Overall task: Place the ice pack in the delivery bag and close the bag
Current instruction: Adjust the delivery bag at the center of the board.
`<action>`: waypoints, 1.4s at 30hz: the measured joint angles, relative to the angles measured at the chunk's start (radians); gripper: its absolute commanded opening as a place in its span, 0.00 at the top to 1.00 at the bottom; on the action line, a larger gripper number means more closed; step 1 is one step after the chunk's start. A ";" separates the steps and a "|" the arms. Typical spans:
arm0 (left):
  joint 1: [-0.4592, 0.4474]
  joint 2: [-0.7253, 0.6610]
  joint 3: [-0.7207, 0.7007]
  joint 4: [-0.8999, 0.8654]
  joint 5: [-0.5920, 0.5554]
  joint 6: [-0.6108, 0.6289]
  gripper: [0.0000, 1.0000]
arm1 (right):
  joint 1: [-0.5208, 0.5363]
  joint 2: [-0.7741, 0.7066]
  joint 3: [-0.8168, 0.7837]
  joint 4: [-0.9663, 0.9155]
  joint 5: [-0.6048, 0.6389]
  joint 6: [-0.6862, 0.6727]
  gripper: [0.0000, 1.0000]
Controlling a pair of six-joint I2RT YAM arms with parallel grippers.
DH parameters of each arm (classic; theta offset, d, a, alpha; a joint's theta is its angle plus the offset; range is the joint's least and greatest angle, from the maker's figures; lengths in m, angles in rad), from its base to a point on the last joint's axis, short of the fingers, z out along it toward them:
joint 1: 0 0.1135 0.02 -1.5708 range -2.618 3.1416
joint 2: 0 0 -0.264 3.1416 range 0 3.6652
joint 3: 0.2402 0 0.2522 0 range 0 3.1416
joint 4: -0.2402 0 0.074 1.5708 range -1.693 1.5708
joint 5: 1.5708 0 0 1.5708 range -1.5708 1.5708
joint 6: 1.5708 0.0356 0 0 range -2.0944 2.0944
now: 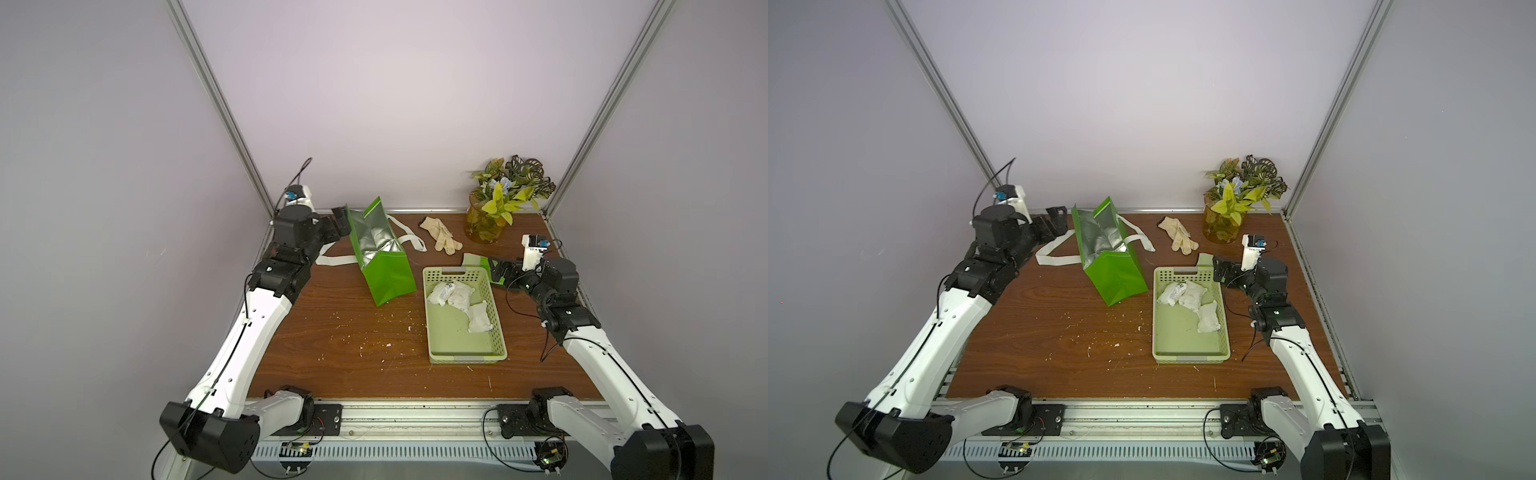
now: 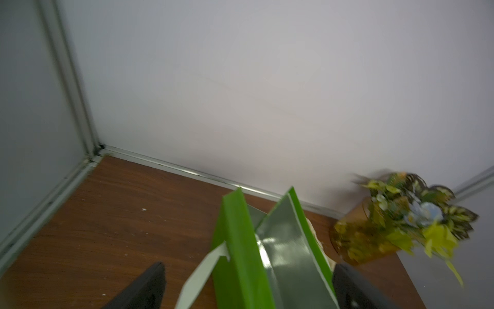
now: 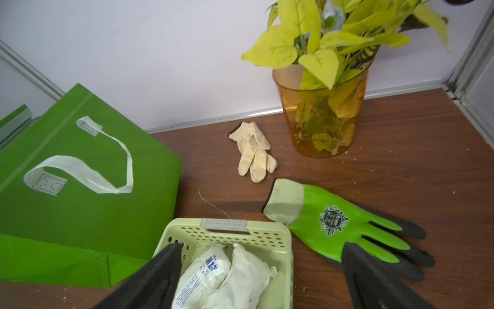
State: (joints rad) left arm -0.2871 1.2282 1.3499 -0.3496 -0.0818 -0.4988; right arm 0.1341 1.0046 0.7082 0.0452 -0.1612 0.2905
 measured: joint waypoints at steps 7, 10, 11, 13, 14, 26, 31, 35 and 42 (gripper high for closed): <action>-0.159 0.225 0.245 -0.261 -0.164 0.012 0.01 | 0.047 0.020 -0.010 -0.032 0.003 0.050 0.01; -0.169 0.272 0.266 -0.316 -0.218 0.021 0.00 | 0.054 0.015 -0.024 -0.028 0.007 0.071 0.01; -0.169 0.285 0.269 -0.329 -0.229 0.024 0.00 | 0.055 0.015 -0.025 -0.028 0.010 0.076 0.01; -0.170 0.311 0.273 -0.351 -0.248 0.035 0.00 | 0.055 0.014 -0.025 -0.027 0.021 0.081 0.01; -0.170 0.322 0.275 -0.359 -0.255 0.040 0.00 | 0.055 0.012 -0.025 -0.027 0.024 0.083 0.01; -0.156 0.408 0.290 -0.390 -0.257 0.083 0.48 | 0.056 -0.009 -0.036 -0.027 0.026 0.100 0.01; -0.135 0.399 0.290 -0.392 -0.236 0.082 0.69 | 0.056 -0.027 -0.042 -0.029 0.024 0.103 0.01; -0.126 0.376 0.290 -0.393 -0.218 0.085 0.84 | 0.057 -0.024 -0.041 -0.034 0.007 0.100 0.02; -0.110 0.327 0.290 -0.393 -0.164 0.092 0.96 | 0.094 0.055 0.047 -0.113 -0.056 0.069 0.06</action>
State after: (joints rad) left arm -0.3973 1.5555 1.6394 -0.7429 -0.2459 -0.4065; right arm 0.2283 1.0595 0.7551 -0.0677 -0.2176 0.3599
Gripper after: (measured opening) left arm 0.062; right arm 0.943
